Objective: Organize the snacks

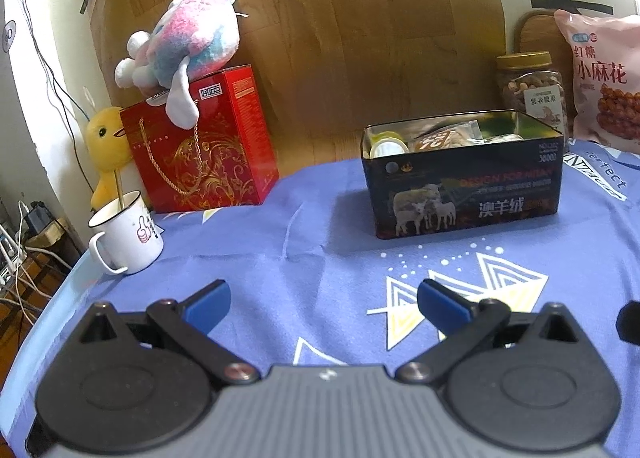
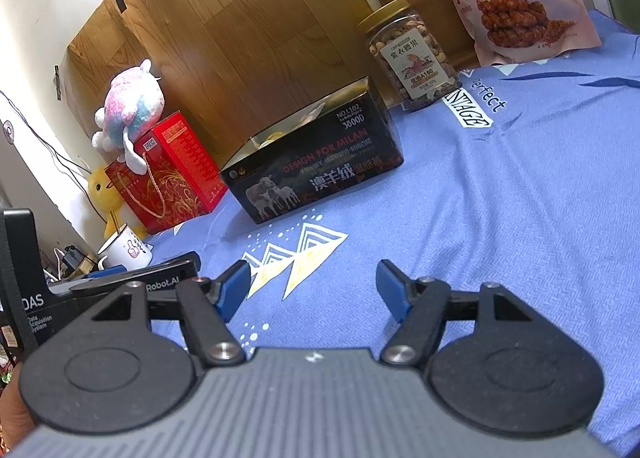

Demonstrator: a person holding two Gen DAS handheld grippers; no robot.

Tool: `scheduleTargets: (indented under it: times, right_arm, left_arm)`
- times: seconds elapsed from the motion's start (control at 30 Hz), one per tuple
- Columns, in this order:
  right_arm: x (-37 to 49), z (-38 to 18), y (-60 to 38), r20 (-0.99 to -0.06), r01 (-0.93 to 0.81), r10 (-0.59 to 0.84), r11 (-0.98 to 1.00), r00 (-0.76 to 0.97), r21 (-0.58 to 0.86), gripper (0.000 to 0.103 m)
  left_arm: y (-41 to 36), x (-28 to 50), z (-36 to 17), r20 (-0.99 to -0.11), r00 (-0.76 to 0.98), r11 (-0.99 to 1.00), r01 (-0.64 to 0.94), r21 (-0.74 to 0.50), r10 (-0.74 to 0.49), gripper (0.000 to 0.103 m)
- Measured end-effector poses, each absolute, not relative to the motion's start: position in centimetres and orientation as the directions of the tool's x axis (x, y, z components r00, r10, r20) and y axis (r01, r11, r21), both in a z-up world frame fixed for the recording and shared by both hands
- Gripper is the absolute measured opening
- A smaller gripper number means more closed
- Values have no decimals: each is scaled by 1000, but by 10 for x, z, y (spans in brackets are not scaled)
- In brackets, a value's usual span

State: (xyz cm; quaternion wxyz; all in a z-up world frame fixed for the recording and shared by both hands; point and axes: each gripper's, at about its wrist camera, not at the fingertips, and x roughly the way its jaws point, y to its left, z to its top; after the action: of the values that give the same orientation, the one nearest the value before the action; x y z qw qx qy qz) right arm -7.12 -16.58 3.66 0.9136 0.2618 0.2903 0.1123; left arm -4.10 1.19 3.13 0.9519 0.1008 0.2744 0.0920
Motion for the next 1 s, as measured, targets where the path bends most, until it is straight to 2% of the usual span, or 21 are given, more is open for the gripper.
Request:
scheduleTargets:
  times: [0.67, 1.0]
  right_arm:
    - [-73, 40, -164, -464, -56, 359, 834, 810, 548, 73]
    - [-73, 41, -166, -458, -51, 356, 831, 815, 555, 75]
  left_arm:
    - [11, -43, 33, -532, 821, 970, -102, 219, 207, 103]
    - [5, -45, 29, -582, 796, 979, -61, 196, 166, 103]
